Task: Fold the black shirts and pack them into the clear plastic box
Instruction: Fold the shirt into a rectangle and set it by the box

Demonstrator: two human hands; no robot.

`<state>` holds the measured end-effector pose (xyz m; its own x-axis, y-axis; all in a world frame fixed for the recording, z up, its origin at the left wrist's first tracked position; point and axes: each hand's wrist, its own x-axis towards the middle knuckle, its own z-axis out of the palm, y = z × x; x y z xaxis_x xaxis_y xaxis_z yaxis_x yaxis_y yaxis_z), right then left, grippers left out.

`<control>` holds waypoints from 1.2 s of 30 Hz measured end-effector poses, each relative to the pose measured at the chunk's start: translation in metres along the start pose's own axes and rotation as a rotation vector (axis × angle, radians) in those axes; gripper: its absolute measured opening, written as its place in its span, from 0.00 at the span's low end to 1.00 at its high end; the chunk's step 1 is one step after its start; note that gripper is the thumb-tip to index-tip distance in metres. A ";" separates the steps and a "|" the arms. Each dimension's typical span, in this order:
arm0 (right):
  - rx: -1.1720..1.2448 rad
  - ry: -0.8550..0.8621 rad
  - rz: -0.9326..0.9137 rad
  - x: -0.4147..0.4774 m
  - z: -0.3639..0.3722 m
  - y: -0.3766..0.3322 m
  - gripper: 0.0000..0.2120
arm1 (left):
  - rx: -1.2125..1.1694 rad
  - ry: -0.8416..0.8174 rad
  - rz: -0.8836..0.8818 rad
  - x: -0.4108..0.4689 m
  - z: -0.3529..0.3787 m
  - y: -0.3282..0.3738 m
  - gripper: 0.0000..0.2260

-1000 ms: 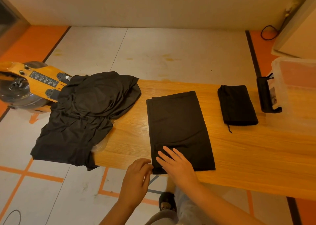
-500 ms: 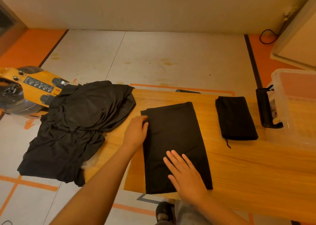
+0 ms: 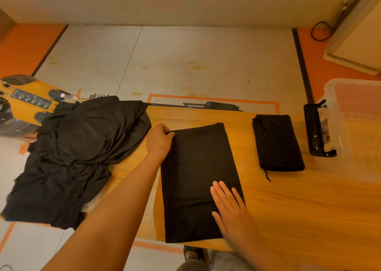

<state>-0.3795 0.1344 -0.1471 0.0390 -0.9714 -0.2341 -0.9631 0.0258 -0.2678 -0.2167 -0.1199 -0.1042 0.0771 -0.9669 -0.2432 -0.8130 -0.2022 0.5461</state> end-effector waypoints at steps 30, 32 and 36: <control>-0.092 0.078 0.093 0.038 -0.002 0.015 0.27 | 0.431 -0.132 0.526 -0.183 0.045 -0.122 0.26; -0.080 0.088 0.173 0.039 -0.003 0.016 0.26 | 0.463 -0.130 0.519 -0.182 0.043 -0.119 0.26; -0.056 0.111 0.153 0.035 -0.008 0.004 0.28 | 0.438 -0.107 0.509 -0.184 0.041 -0.110 0.28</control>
<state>-0.3843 0.0982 -0.1485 -0.1352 -0.9774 -0.1622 -0.9691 0.1646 -0.1839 -0.1650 0.0870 -0.1526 -0.4158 -0.8999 -0.1320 -0.8935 0.3770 0.2441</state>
